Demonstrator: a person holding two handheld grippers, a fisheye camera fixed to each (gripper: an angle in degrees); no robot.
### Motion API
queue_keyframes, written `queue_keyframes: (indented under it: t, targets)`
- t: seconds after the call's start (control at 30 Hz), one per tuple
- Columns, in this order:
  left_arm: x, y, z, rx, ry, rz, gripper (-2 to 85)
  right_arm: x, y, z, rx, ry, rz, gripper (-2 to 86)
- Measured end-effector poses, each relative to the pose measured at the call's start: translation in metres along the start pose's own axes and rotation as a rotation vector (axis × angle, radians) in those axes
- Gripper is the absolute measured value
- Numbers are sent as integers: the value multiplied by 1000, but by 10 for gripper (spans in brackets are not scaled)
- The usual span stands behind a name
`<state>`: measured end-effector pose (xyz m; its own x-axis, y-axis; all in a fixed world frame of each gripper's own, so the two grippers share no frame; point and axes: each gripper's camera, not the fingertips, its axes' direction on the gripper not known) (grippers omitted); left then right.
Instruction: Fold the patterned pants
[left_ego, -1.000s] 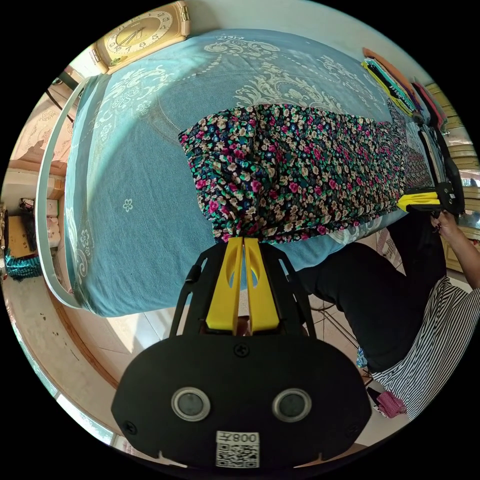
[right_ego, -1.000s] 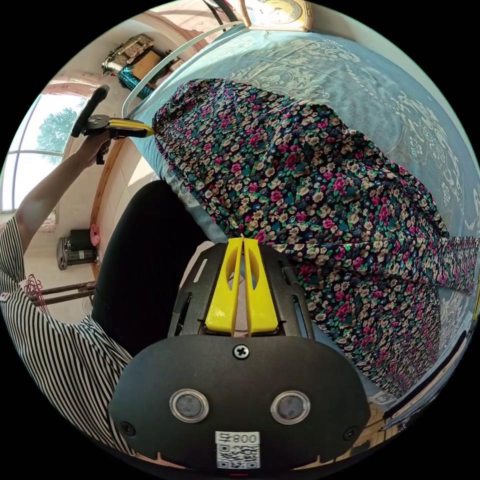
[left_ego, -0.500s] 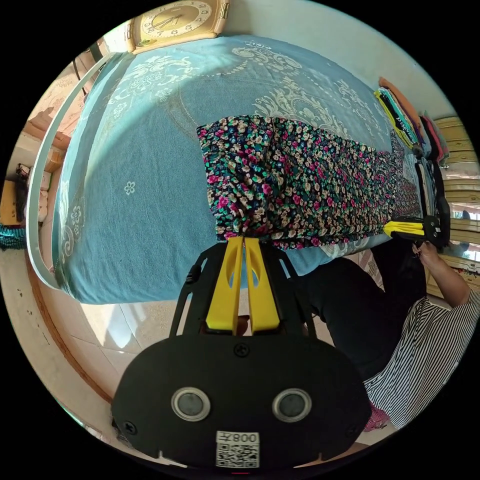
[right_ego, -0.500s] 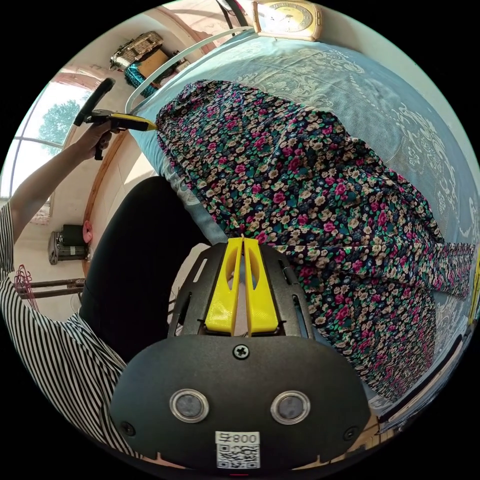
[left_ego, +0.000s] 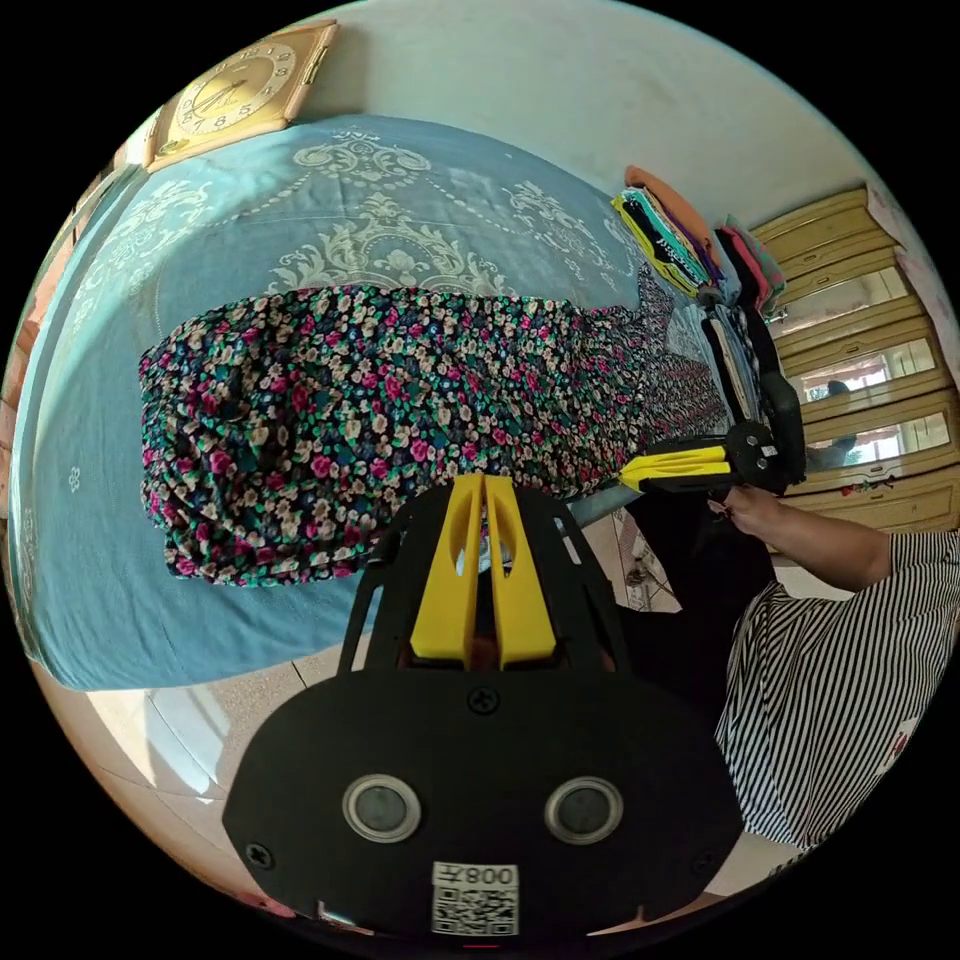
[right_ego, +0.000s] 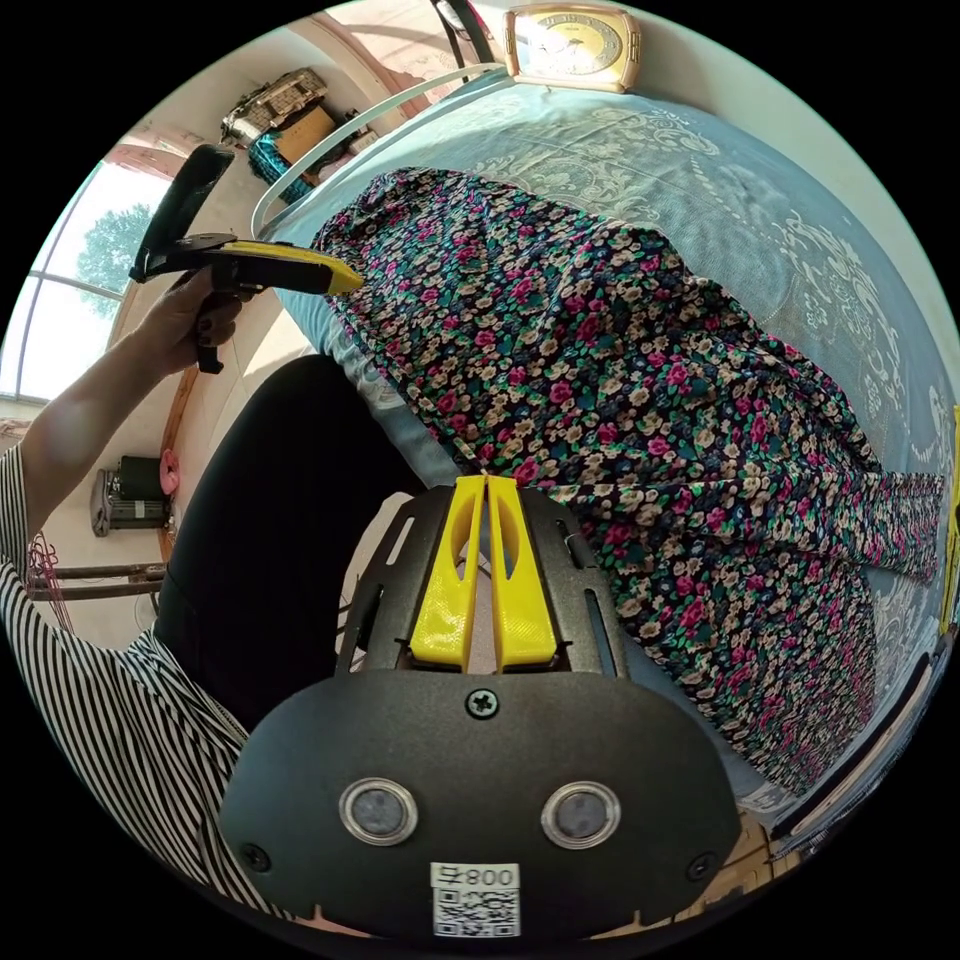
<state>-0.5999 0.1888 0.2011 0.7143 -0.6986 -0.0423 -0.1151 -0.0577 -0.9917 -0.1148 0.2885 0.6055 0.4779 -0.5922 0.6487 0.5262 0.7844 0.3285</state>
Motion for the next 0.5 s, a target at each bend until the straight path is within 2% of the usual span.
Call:
queue_keyframes:
  t: [0.1, 0.2, 0.5]
  targets:
    - [3, -8, 32, -90, -53, -2, 1, 5, 7, -6, 15, -9, 25, 4]
    - [-2, -9, 43, -59, -21, -38, 1, 10, 16, -13, 32, -21, 43, 6]
    - [8, -26, 78, -54, -77, -30, 1, 48, 52, -58, 130, -169, 169, 2]
